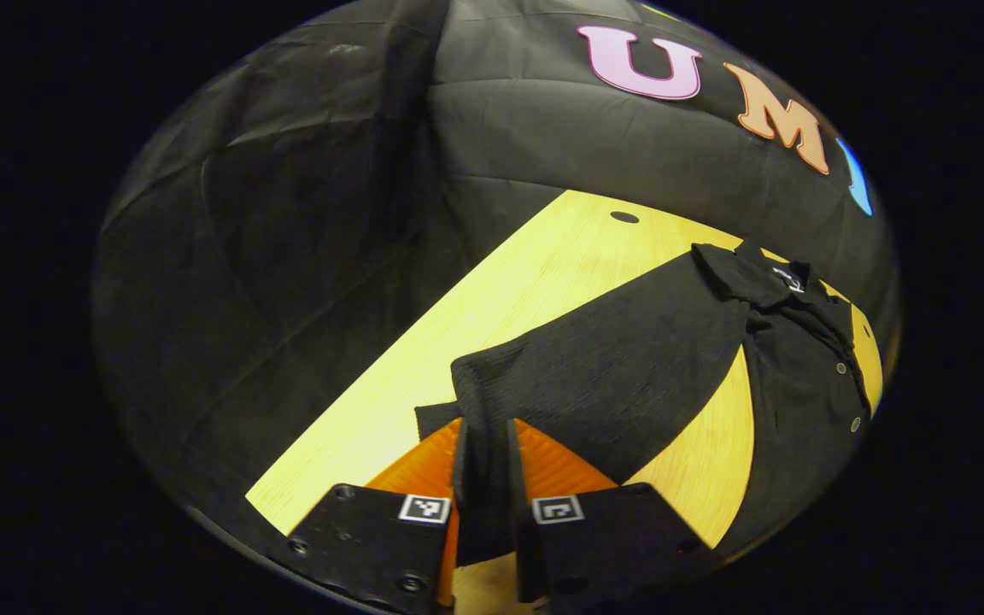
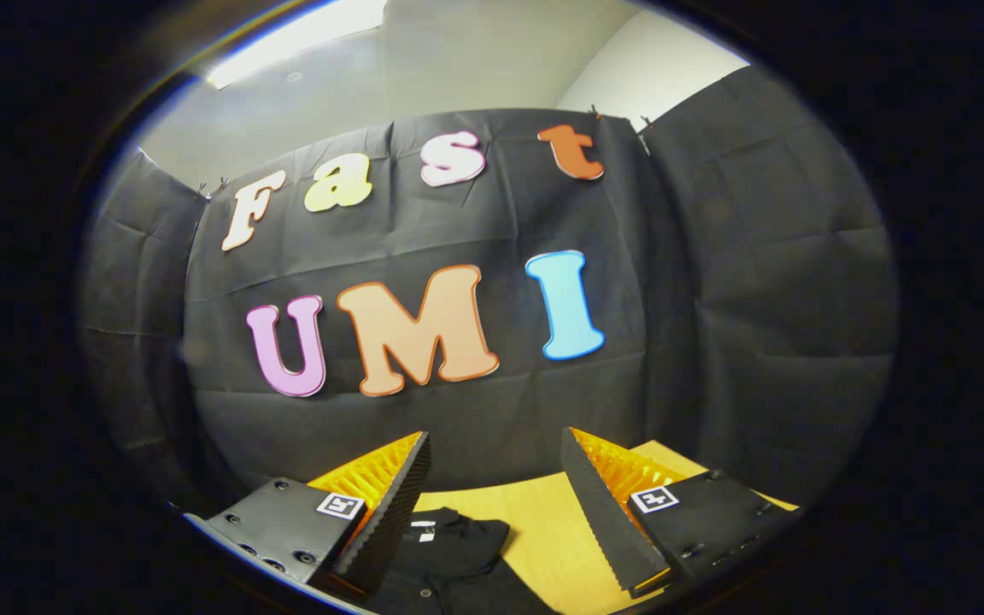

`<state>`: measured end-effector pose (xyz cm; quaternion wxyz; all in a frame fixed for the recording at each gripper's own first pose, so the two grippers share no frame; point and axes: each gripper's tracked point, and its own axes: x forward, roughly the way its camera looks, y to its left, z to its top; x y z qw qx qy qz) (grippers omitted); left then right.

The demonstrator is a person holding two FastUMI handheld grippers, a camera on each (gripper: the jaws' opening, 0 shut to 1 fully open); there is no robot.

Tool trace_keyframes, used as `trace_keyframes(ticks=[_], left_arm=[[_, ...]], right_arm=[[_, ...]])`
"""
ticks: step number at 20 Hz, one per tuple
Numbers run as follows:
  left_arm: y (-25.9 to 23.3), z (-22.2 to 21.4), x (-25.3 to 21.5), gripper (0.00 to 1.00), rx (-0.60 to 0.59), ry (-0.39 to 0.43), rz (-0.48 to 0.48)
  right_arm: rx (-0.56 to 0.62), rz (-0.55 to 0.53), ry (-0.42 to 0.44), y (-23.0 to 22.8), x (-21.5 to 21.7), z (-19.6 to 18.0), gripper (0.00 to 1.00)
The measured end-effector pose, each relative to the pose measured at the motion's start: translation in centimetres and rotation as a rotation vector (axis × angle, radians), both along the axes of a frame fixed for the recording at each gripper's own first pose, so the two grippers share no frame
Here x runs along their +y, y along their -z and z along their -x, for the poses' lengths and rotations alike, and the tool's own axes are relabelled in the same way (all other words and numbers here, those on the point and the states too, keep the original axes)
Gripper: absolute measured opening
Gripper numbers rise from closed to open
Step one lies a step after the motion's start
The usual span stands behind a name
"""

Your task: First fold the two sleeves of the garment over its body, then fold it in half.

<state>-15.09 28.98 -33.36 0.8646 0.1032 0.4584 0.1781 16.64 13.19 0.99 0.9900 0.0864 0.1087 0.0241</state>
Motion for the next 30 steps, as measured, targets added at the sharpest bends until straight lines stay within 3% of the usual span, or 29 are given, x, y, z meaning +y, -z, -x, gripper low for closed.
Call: trace_keyframes(ticks=[2,3,6,9,10,14,15,20,26,30], left_arm=[[0.1,0.2,-0.4,0.06,0.009,-0.026,0.005],[0.1,0.3,-0.4,0.04,0.019,-0.034,0.005],[-0.4,0.5,-0.9,0.0,0.028,-0.074,0.006],[-2.3,-2.0,-3.8,0.0,-0.058,-0.105,0.045],[-3.0,-3.4,-5.3,0.0,-0.095,-0.096,0.061],[-4.5,-10.6,-12.0,0.0,-0.201,0.01,0.121],[-4.6,-12.9,-14.6,0.0,-0.228,0.043,0.151],[-2.0,-20.8,-28.5,0.0,-0.257,0.24,0.24],[5.9,-24.2,-44.3,0.0,-0.135,0.471,0.247],[12.2,-21.9,-50.8,0.0,-0.01,0.53,0.28]], right_arm=[[-0.047,0.027,0.036,-2.0,-2.1,0.5,0.97],[-0.064,0.051,0.055,-2.6,-3.2,0.8,0.92],[-0.096,0.139,0.11,-4.3,-7.4,2.0,0.96],[-0.099,0.171,0.144,-4.9,-11.2,3.4,0.93],[-0.09,0.18,0.153,-4.5,-12.8,3.7,0.97],[-0.056,0.232,0.162,-3.3,-17.7,4.9,0.96],[-0.051,0.233,0.163,-3.1,-18.8,5.2,0.93],[0.01,0.221,0.181,-0.5,-24.8,7.3,0.97],[0.064,0.301,0.242,-0.2,-32.0,10.5,0.97],[0.097,0.301,0.275,0.5,-35.2,11.9,0.97]])
